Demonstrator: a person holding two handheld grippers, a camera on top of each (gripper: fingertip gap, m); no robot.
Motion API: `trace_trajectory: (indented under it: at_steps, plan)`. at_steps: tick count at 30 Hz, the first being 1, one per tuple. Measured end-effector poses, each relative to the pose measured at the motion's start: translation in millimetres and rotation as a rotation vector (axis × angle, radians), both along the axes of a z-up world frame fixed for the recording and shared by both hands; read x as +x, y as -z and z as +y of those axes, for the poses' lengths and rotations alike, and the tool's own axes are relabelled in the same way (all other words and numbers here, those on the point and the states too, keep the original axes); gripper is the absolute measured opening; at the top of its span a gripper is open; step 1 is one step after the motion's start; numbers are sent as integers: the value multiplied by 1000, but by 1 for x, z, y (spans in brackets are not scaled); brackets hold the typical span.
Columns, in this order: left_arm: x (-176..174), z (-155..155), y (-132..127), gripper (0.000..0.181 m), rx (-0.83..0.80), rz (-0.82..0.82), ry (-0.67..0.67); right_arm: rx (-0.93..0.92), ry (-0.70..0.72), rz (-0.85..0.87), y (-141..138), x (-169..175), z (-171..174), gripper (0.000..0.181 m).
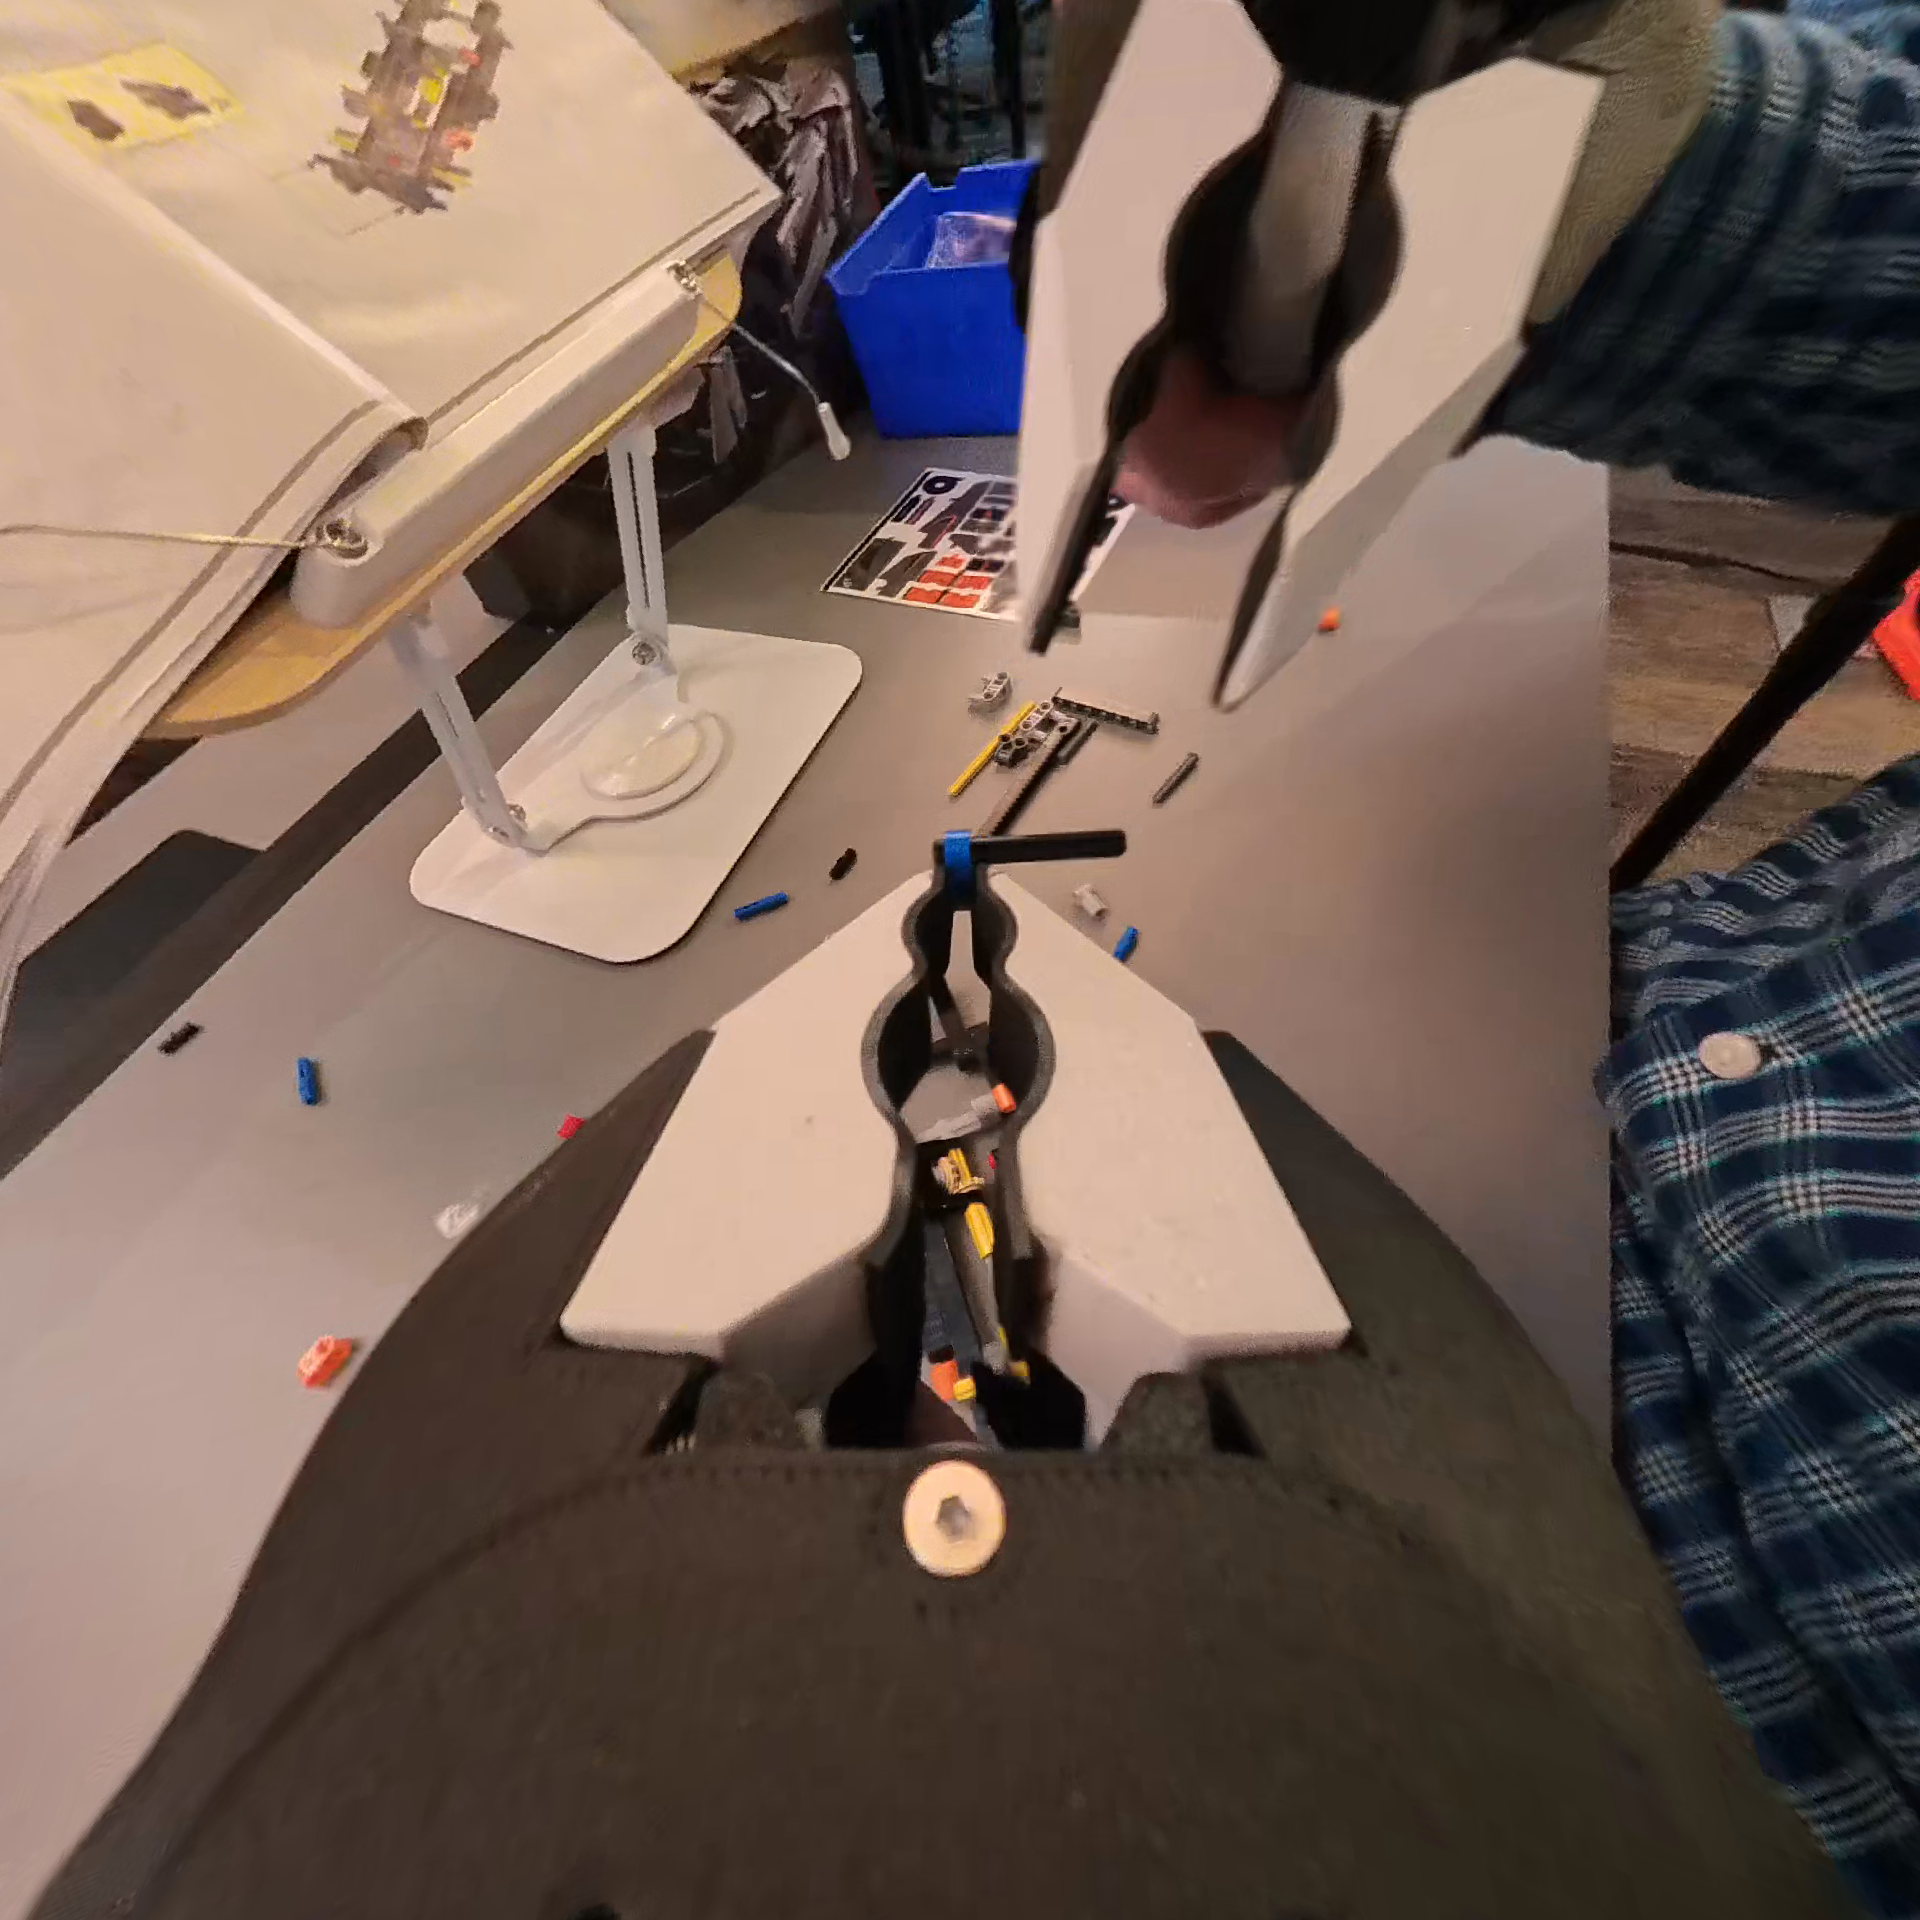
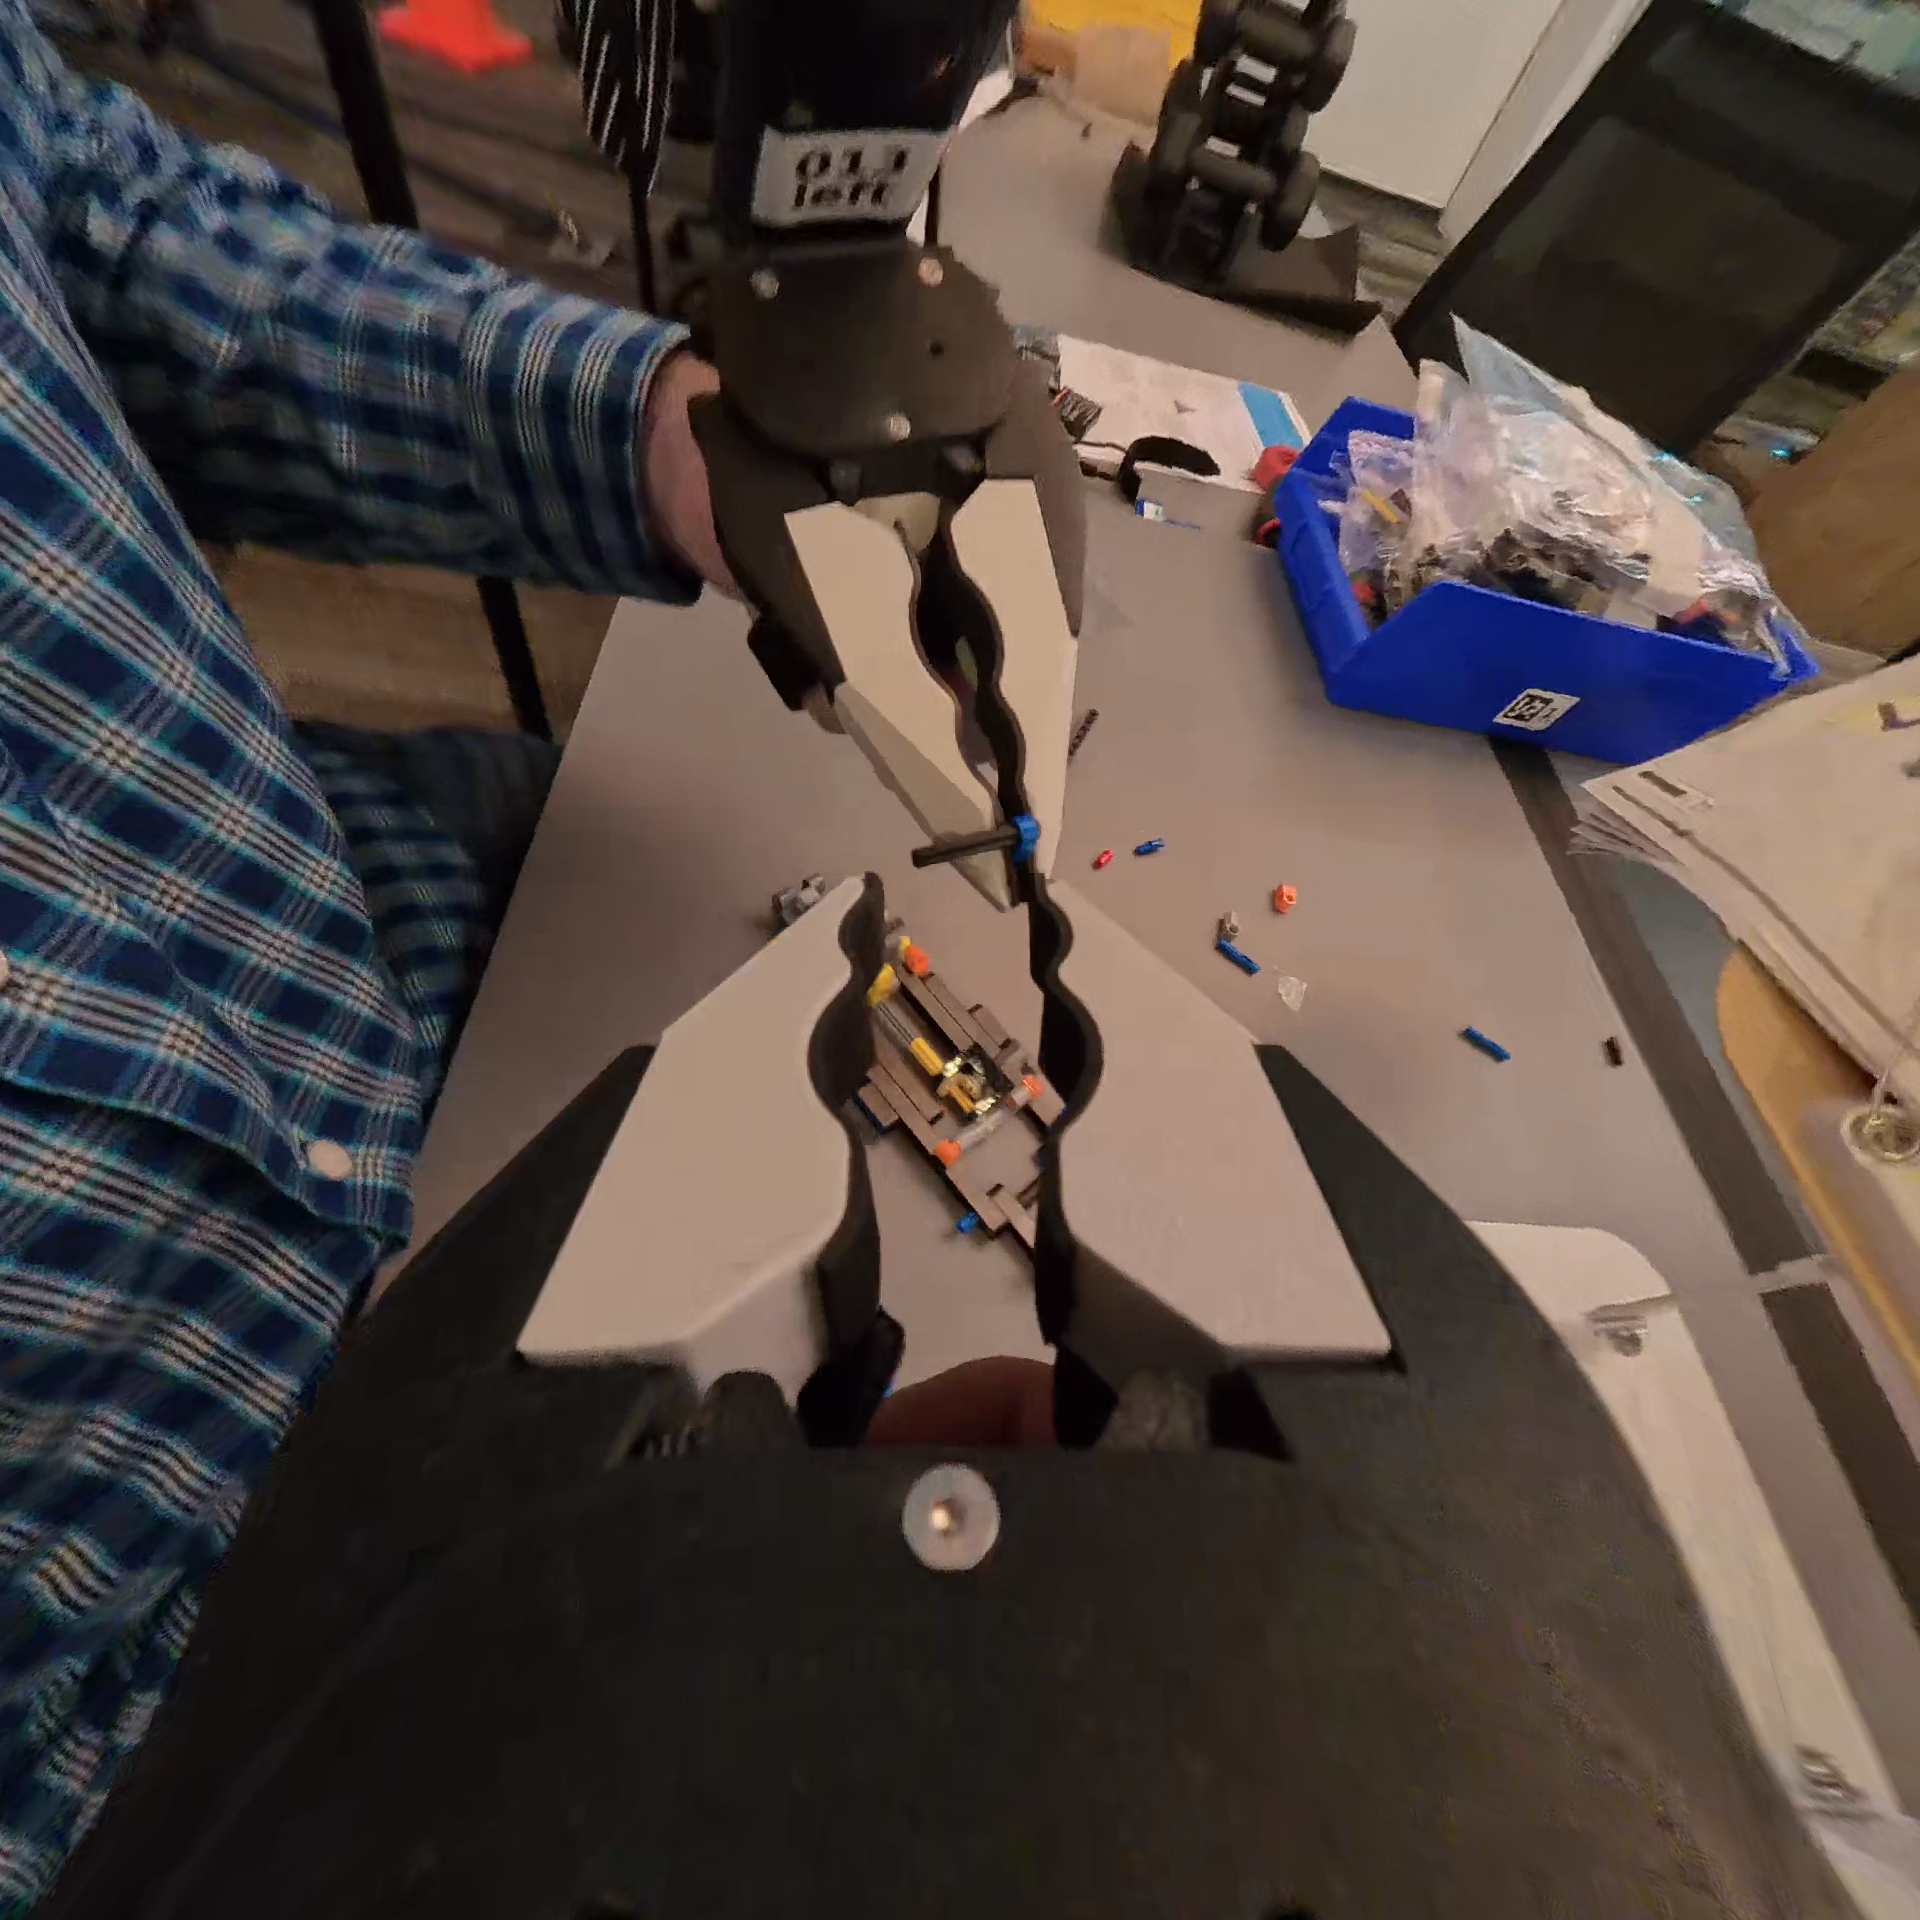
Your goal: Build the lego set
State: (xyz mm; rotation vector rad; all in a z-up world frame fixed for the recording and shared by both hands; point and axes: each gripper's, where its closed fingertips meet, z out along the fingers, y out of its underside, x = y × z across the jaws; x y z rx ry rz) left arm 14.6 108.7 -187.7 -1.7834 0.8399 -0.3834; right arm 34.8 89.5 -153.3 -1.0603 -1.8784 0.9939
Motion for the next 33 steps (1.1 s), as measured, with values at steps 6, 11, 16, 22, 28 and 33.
trace_trajectory:
  at_steps: [6,11,16,22,28,33]
  plan:
    - [-5,16,11,1,6,54,-142,-165,218,52,-1,-14,14,24]
    - [-8,24,10,1,15,18,-221,-142,329,64,7,-23,18,27]
    - [-11,27,11,1,19,19,-259,-78,382,62,12,-32,19,5]
    - [-23,31,7,1,40,-17,-332,-104,409,98,8,-41,20,0]
    - [-41,35,-3,1,98,-61,-405,-268,431,127,3,-48,25,14]
    - [-53,36,-12,1,169,-72,-457,-353,437,141,0,-56,25,15]
